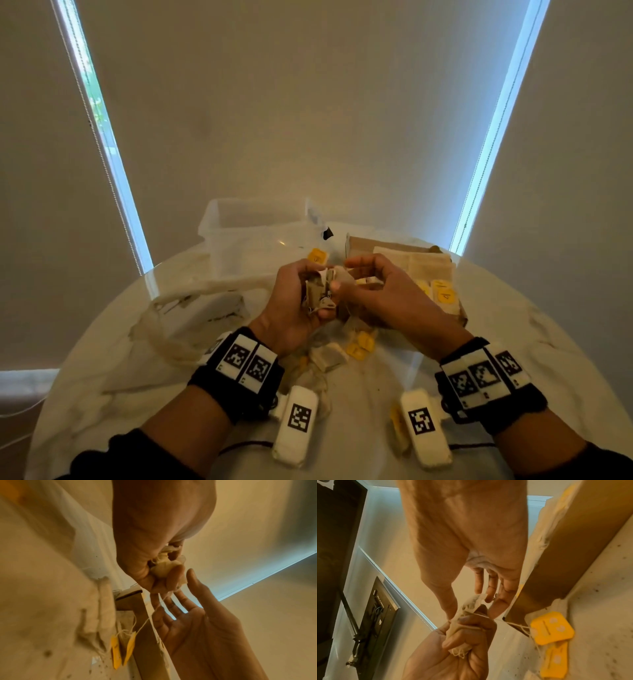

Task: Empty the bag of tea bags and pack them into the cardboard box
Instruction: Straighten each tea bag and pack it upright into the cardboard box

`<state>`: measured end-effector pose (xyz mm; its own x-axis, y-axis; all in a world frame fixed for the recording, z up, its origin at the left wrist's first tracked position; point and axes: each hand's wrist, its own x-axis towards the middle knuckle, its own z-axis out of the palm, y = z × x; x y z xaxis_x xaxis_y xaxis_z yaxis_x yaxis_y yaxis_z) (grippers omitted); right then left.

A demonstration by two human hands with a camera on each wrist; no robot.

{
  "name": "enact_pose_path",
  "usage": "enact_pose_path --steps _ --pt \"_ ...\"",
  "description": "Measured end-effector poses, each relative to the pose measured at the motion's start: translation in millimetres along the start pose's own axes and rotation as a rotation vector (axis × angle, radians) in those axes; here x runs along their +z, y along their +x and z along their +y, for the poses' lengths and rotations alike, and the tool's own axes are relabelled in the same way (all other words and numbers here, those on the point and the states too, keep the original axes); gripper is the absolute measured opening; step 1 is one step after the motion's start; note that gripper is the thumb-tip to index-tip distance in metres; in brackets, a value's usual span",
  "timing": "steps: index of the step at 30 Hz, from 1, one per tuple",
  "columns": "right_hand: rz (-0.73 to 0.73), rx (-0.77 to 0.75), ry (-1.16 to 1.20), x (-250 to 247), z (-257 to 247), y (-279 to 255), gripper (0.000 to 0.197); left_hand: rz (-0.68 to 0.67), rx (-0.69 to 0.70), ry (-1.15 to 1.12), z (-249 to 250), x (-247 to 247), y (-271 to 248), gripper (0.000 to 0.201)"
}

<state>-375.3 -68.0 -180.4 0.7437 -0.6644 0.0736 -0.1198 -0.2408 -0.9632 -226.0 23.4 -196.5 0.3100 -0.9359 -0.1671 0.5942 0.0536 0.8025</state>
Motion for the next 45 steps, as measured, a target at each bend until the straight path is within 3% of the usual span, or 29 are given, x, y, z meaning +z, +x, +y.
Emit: enact_pose_path --steps 2,4,12,19,30,38,45 --pt "-0.045 0.036 -0.052 0.4 2.8 1.5 0.062 -0.011 0.006 0.013 0.8 3.1 -2.6 0.040" --pt "-0.093 0.066 -0.065 -1.3 3.3 2.0 0.062 -0.013 0.032 0.035 0.6 3.7 -2.8 0.048" --pt "-0.209 0.003 -0.210 -25.9 -10.3 -9.0 0.031 0.093 0.130 0.106 -2.8 1.2 3.0 0.043" --pt "0.017 -0.227 0.052 -33.4 -9.7 -8.1 0.021 0.128 0.127 0.223 -9.6 1.3 5.0 0.050" --pt "0.253 -0.381 0.064 -28.4 -5.0 -4.4 0.021 0.034 0.116 0.343 -11.1 3.0 0.9 0.050" --pt "0.272 -0.386 0.097 -29.6 -8.4 -6.9 0.022 -0.112 0.027 0.238 -7.2 2.3 -3.0 0.070" --pt "0.216 -0.348 0.087 -26.3 -8.7 -6.1 0.022 -0.062 0.077 0.297 -12.4 -1.1 4.8 0.028"
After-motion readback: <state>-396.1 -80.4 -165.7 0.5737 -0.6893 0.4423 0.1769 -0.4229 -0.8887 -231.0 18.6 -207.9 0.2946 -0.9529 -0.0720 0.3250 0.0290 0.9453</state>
